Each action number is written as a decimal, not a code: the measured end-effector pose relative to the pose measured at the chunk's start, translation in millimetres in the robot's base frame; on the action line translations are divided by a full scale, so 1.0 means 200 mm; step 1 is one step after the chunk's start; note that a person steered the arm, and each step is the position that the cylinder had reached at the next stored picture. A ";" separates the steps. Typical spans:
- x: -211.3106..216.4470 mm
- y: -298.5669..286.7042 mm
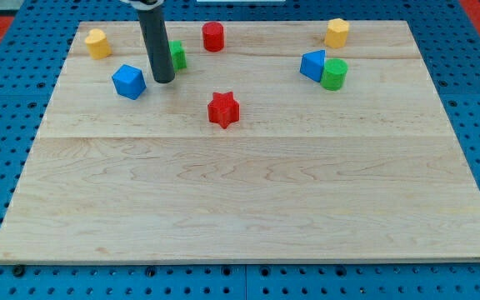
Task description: Move the blue cube towards the left center of the board
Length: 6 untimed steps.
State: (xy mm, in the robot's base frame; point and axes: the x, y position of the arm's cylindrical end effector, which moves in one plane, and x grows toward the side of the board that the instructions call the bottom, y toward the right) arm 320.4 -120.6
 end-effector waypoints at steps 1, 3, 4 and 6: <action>-0.01 -0.24; 0.21 -0.51; 0.24 -0.43; 0.21 0.24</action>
